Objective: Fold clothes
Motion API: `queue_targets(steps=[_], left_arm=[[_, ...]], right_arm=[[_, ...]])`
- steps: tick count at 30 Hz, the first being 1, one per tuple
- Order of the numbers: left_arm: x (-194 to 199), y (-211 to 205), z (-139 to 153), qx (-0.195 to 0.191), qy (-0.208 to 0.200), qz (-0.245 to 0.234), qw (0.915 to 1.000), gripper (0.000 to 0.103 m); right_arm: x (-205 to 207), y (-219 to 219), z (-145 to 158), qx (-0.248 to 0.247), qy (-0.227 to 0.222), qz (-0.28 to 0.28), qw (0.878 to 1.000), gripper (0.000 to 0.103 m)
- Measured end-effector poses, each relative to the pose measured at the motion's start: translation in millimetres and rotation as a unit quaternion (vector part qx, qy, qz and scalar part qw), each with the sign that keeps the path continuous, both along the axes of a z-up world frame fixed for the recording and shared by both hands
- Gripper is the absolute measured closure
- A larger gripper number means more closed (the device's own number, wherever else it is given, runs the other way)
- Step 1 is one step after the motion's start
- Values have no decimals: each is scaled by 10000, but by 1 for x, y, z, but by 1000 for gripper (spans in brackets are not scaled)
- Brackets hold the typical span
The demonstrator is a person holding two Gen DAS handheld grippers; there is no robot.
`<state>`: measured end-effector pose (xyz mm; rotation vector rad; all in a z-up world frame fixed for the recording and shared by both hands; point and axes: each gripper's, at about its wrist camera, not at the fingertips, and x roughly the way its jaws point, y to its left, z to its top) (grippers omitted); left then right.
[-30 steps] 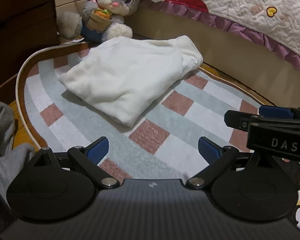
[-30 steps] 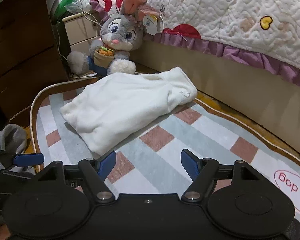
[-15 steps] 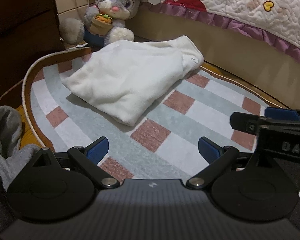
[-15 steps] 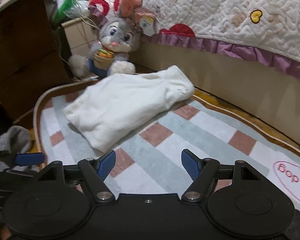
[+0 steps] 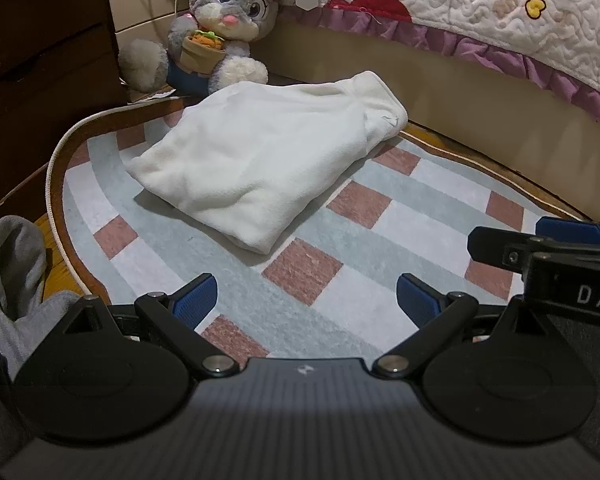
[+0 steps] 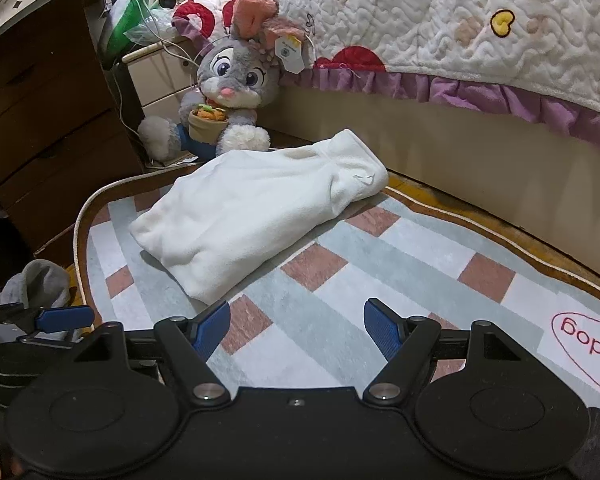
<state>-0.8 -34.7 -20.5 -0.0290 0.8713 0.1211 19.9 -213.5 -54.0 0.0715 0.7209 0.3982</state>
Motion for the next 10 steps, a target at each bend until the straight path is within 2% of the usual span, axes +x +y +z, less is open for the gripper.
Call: queue_targets(steps=[10], left_arm=[[-2,-3,0,20,-1,-19,10000,5]], right_arm=[[-2,-1,1,2,-17,21,10000,25]])
